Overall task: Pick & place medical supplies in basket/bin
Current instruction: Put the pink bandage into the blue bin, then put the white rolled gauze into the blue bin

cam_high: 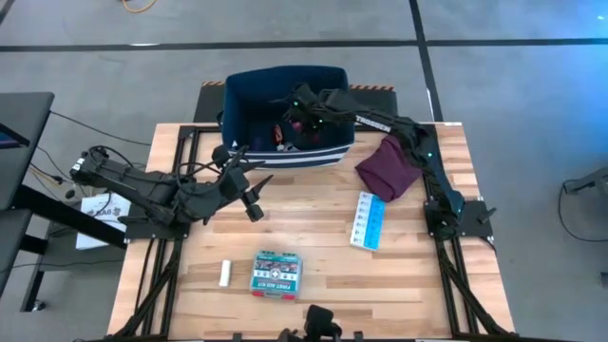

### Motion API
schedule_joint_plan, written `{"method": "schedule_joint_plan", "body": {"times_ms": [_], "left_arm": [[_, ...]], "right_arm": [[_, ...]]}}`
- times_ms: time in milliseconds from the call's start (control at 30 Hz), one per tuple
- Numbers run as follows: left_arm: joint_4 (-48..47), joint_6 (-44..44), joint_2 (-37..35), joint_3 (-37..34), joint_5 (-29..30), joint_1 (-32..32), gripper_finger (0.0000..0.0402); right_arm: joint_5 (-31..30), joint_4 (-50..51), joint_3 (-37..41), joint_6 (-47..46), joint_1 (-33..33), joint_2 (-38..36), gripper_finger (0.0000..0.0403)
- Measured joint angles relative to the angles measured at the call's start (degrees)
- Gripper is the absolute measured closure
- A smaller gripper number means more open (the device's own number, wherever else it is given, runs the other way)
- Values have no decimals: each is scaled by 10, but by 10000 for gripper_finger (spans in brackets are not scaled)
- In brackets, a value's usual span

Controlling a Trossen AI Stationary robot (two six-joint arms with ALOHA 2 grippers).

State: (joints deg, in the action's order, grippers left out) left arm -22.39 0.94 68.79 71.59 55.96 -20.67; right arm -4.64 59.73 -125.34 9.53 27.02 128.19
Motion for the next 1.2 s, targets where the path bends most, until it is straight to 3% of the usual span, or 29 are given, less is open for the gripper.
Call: {"method": "schedule_joint_plan", "body": {"times_ms": [233,467,633,733,967,1200], "left_arm": [[-1,16,-2,0,0,0,238],[-1,43,-2,0,3,0,238],[-40,107,-2,0,-28,-5,238],[-106,195,-2,0,-80,-10,238],[-310,528,4,0,-326,-45,238],[-483,797,83,-1,-401,-126,238]], "right_arm": [[-3,84,-96,15,-7,-19,191],[-1,49,-86,58,-33,-177,189],[1,86,-86,17,-57,-287,190],[3,124,-87,5,-83,-343,194],[2,157,-86,-28,-143,-424,203],[1,158,-85,-37,-182,-438,209]]}}
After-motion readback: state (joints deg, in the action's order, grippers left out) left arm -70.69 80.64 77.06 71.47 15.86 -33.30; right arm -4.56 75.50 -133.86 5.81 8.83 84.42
